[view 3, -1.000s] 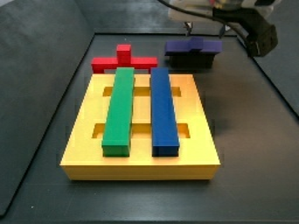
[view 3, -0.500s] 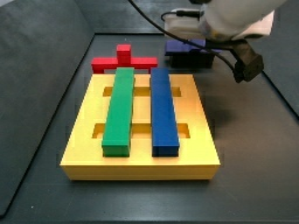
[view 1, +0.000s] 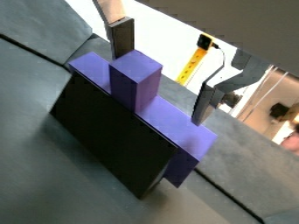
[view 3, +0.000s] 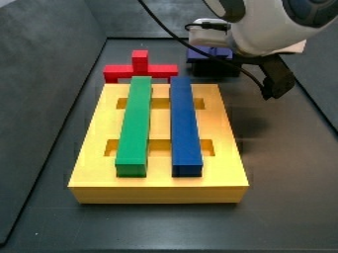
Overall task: Pick up the purple object. Move up. Place the purple object on the fixture. Regrasp the purple object. Move to above the board. Insert the purple object.
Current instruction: Regrasp the purple object.
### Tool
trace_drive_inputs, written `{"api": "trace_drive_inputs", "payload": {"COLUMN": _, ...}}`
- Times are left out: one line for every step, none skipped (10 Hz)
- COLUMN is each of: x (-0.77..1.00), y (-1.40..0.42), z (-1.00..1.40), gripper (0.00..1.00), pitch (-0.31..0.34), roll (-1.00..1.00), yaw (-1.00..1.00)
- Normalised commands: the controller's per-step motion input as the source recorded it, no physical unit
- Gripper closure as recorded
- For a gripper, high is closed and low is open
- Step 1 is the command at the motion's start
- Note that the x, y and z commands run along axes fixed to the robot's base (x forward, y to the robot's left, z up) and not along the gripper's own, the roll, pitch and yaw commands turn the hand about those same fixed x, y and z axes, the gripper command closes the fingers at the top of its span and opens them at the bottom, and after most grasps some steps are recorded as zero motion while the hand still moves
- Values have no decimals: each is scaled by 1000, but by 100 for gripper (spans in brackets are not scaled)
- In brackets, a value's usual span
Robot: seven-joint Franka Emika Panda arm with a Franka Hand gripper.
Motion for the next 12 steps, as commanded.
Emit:
{"api": "trace_drive_inputs", "payload": {"x": 0, "y": 0, "z": -100, "gripper": 0, "pitch": 0, "roll": 231, "yaw": 0}}
{"api": "trace_drive_inputs", "payload": {"x": -23, "y": 37, "z": -51, "gripper": 0, "pitch": 0, "roll": 49, "yaw": 0}}
{"api": "trace_drive_inputs", "payload": {"x": -83, "y": 26, "z": 0, "gripper": 0, "pitch": 0, "roll": 0, "yaw": 0}}
{"api": "trace_drive_inputs", "payload": {"x": -80, "y": 0, "z": 0, "gripper": 0, "pitch": 0, "roll": -54, "yaw": 0}}
{"api": "trace_drive_inputs", "payload": {"x": -126, "y": 0, "z": -63, "gripper": 0, "pitch": -74, "roll": -286, "yaw": 0}}
{"api": "trace_drive_inputs", "payload": {"x": -49, "y": 0, "z": 0, "gripper": 0, "pitch": -46, "roll": -429, "yaw": 23}}
{"api": "trace_drive_inputs", "payload": {"x": -3, "y": 43, "z": 0, "gripper": 0, "pitch": -26, "roll": -566, "yaw": 34}}
{"api": "trace_drive_inputs", "payload": {"x": 0, "y": 69, "z": 0, "gripper": 0, "pitch": -31, "roll": -520, "yaw": 57}}
{"api": "trace_drive_inputs", "payload": {"x": -34, "y": 66, "z": 0, "gripper": 0, "pitch": -51, "roll": -440, "yaw": 57}}
{"api": "trace_drive_inputs", "payload": {"x": -31, "y": 31, "z": 0, "gripper": 0, "pitch": -43, "roll": -263, "yaw": 23}}
{"api": "trace_drive_inputs", "payload": {"x": 0, "y": 0, "z": 0, "gripper": 0, "pitch": 0, "roll": 0, "yaw": 0}}
{"api": "trace_drive_inputs", "payload": {"x": 0, "y": 0, "z": 0, "gripper": 100, "pitch": 0, "roll": 0, "yaw": 0}}
